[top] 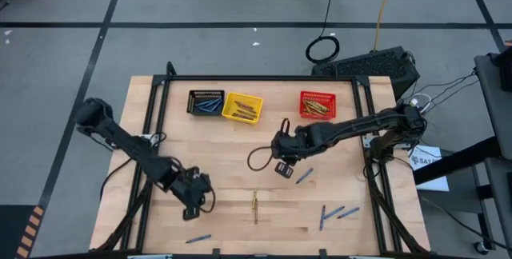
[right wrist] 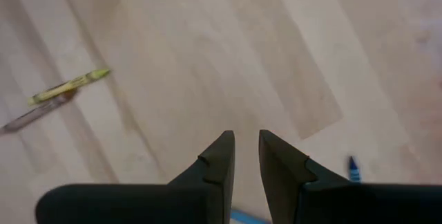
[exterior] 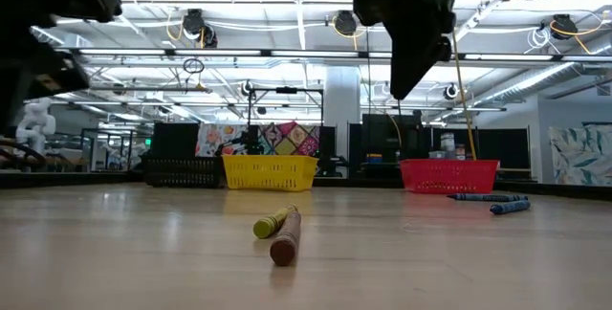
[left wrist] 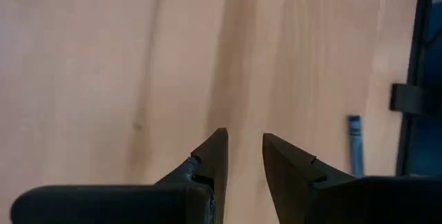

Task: Sort crayons
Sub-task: Put the blue crayon into the black bin

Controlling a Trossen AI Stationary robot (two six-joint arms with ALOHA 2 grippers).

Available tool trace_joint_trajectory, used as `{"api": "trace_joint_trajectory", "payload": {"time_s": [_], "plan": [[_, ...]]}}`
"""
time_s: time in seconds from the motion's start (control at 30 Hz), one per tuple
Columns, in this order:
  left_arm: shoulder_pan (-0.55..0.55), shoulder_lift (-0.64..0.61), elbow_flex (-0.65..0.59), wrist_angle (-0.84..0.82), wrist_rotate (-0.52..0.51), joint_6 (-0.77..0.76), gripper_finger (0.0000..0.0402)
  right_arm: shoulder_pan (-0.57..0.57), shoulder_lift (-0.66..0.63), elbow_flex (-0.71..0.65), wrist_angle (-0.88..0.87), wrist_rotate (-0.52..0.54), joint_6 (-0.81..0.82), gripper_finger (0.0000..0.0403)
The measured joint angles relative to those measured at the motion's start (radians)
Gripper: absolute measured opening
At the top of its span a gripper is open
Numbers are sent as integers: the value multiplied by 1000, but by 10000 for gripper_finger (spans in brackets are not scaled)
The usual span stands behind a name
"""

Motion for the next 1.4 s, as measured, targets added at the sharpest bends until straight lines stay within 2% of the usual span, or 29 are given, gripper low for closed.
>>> {"api": "trace_joint_trajectory", "payload": {"time_s": [0.23,0.4,0.53,0.8,1.1,1.4], "plan": [[-92,147,147,2,-18,-125,96,69,0,0,-2,-1,10,55],[-119,221,292,3,-93,-128,96,121,0,0,-22,0,66,55],[-137,268,373,3,-103,-149,96,173,0,0,-26,1,120,55],[-215,387,412,-97,-85,-362,96,267,0,0,-26,4,171,55],[-274,481,479,-156,-42,-458,96,323,0,0,-10,22,181,55],[-286,502,499,-212,-39,-495,96,330,0,0,-3,57,180,55]]}}
